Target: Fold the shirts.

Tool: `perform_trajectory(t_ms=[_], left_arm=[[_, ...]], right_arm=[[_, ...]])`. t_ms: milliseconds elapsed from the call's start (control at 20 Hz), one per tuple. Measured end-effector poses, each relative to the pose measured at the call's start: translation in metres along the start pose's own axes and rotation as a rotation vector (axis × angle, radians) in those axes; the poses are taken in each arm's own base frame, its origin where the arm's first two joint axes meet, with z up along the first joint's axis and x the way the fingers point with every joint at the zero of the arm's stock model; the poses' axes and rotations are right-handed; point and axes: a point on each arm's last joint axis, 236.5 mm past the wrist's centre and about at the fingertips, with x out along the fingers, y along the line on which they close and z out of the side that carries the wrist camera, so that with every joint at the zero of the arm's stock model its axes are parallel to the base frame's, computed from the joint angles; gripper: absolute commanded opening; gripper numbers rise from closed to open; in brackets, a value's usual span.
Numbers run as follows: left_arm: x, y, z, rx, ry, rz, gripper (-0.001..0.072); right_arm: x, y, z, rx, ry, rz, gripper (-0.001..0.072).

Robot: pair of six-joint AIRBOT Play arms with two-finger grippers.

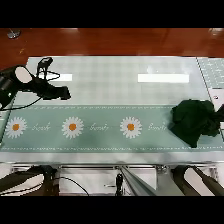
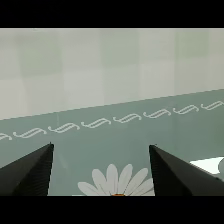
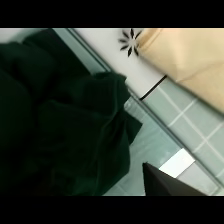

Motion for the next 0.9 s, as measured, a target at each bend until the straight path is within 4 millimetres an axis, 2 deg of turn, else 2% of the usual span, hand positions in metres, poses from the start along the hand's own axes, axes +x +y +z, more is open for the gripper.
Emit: perform_trajectory(t_ms=[150, 300, 350, 400, 450, 550, 600, 700, 800, 900], left_arm=[[0.002, 0.002, -0.002, -0.020, 0.004, 0.006, 0.0704], [0.003, 0.003, -0.003, -0.027, 0.006, 0.009, 0.0705], [0.003, 0.004, -0.003, -0.026, 0.005, 0.010, 0.0704], [0.004, 0.004, -0.004, -0.027, 0.006, 0.011, 0.0704], [0.004, 0.003, -0.004, -0.031, 0.006, 0.010, 0.0705], [0.004, 0.001, -0.004, -0.037, 0.006, -0.001, 0.0704], [0.002, 0.000, -0.004, -0.039, 0.011, -0.005, 0.0705], [-0.005, 0.002, 0.000, -0.045, 0.003, -0.007, 0.0704], [-0.018, 0.003, 0.005, -0.044, -0.016, -0.009, 0.0705], [-0.037, 0.003, 0.007, -0.037, -0.051, -0.009, 0.0704]], right_arm=[[0.039, 0.014, -0.022, 0.030, 0.107, 0.086, 0.0625], [0.063, 0.041, -0.035, 0.049, 0.183, 0.197, 0.0614], [0.068, 0.051, -0.037, 0.055, 0.195, 0.237, 0.0532], [0.070, 0.060, -0.037, 0.062, 0.198, 0.274, 0.0313], [0.071, 0.069, -0.036, 0.061, 0.196, 0.306, 0.0017], [0.068, 0.085, -0.029, 0.029, 0.177, 0.348, 0.0027], [0.060, 0.096, -0.020, 0.008, 0.153, 0.375, 0.0027], [0.033, 0.113, 0.010, -0.042, 0.060, 0.420, 0.0027], [-0.016, 0.132, 0.051, -0.099, -0.085, 0.471, 0.0027], [-0.087, 0.151, 0.090, -0.159, -0.262, 0.535, 0.0027]])
